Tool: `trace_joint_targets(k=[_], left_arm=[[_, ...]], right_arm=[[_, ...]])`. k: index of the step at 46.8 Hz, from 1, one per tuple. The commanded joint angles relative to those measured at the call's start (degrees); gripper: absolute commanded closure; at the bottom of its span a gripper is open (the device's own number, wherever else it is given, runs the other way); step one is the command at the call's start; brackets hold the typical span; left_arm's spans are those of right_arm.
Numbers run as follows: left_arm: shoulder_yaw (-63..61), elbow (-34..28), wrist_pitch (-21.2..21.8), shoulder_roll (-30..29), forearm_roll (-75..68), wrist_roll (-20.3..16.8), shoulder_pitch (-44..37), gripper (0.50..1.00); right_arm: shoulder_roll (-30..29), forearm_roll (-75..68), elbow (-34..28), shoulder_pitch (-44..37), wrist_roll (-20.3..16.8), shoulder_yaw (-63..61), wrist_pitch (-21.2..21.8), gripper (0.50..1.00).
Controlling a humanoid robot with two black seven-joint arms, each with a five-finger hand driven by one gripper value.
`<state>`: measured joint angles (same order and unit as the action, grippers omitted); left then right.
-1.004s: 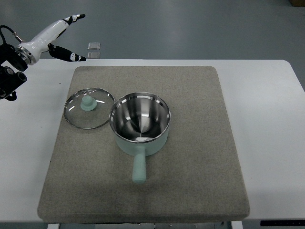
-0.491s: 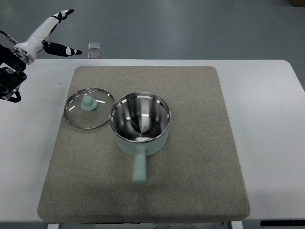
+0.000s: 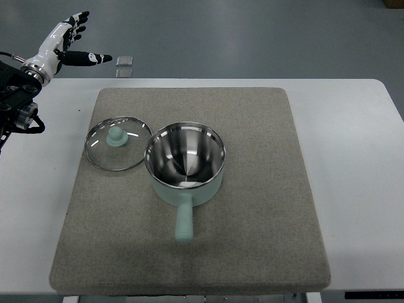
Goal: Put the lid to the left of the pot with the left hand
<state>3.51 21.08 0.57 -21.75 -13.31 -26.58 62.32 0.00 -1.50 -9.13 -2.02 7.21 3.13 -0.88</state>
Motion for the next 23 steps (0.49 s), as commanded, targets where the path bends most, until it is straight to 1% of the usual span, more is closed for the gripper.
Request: trace_joint_targets(k=[1,5,9,12,18,21,23], left_arm=[[0.1,-0.1,-0.3,0.2,2.9,0.1,0.0,0.501],[0.3,-0.2,-0.7,0.3,6.2,0.1,0.0,0.501],[1.8,-0.3,-2.3,0.3,9.8,0.4,0.0,0.501],[3.9,-1.7,-3.8,0.4,11.7,1.9,0.0,0.501],[9.8,-5.8,-6.8,1.5,14.2,6.2,-0.1,0.501],[12.7,-6.8,-7.5,1.6,14.5,7.7,-0.3,0.501],[14.2,-6.8,-7.8,1.6,14.6,7.9,-0.4,0.501]], right_arm=[[0.0,0.0,0.0,0.0,0.0,-0.1,0.0,0.576],[0.0,0.0,0.0,0.0,0.0,0.0,0.0,0.576],[0.0,0.0,0.0,0.0,0.0,-0.1,0.0,0.576],[0.0,0.0,0.0,0.0,0.0,-0.1,0.0,0.576],[0.0,0.0,0.0,0.0,0.0,-0.1,0.0,0.576],[0.0,0.0,0.0,0.0,0.0,0.0,0.0,0.576],[0.0,0.0,0.0,0.0,0.0,0.0,0.0,0.576]])
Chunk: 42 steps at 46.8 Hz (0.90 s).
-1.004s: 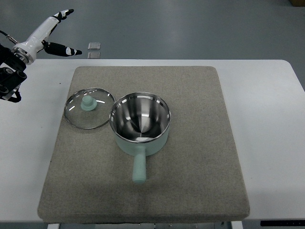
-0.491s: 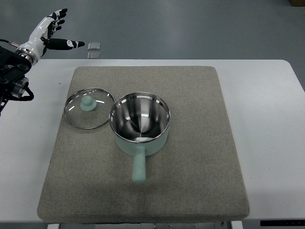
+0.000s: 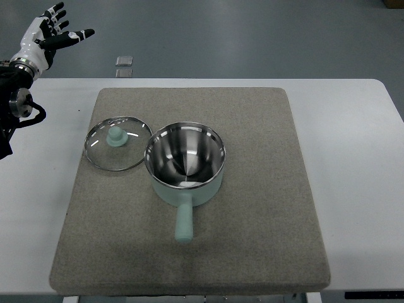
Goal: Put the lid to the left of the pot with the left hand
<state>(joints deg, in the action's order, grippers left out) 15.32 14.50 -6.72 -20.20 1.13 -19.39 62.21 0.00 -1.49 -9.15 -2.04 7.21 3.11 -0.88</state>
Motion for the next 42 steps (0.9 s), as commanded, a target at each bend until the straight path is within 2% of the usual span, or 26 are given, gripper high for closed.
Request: trace_joint_targets(k=[1,22,42], left_arm=[[3.3,-0.3,-0.7,0.1,0.3,0.8,-0.4,0.501],[9.5,-0.5,-4.2,2.3,3.9,0.7,-2.3,0.5],[10.5,-1.9,-4.9,6.1,4.0,0.7,-3.8,0.501]], right_arm=[[0.0,0.0,0.0,0.0,0.0,0.0,0.0,0.576],[0.0,0.0,0.0,0.0,0.0,0.0,0.0,0.576],[0.0,0.0,0.0,0.0,0.0,0.0,0.0,0.576]])
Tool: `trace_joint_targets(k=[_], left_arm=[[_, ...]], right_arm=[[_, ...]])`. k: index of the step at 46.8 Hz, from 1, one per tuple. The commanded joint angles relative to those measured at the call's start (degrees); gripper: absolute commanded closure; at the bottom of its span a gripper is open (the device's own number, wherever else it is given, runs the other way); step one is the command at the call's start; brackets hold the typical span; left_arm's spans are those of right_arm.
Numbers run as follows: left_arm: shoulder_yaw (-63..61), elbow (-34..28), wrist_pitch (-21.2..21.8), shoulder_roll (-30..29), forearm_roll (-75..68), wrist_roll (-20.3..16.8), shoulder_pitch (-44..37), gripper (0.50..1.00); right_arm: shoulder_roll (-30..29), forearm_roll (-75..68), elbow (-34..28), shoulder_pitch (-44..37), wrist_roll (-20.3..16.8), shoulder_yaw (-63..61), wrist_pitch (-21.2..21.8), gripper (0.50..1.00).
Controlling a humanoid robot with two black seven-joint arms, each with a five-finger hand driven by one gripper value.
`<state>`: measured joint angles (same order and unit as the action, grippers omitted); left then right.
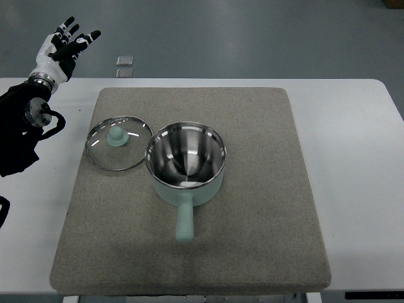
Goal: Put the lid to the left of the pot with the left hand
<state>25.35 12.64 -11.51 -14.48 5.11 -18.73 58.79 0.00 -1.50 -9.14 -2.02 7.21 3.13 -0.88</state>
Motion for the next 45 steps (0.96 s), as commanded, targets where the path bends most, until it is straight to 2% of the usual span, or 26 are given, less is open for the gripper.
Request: trace_joint_targets(k=[1,13,24,45], left_arm=[[0.5,-0.1,-0.2,0.4,0.0,0.0,-0.5,0.501],[1.0,-0.1,-1.1,0.4,0.0,-0.1,-0.5,0.501],[4.4,-0.8,-0.5,0.4,0.0,0.1,-0.5,0.501],[3.6,-0.8,0.3,0.2,-0.3,0.0,-0.6,0.501]], right_arm=[[0.0,0.0,0.0,0.0,0.0,-0.1,0.0,0.576],[0.0,0.0,0.0,0.0,0.0,0.0,0.0,0.576],[0.0,0.0,0.0,0.0,0.0,-0.1,0.0,0.576],[0.0,0.1,0.0,0.1,-0.1,0.0,0.3,0.576]])
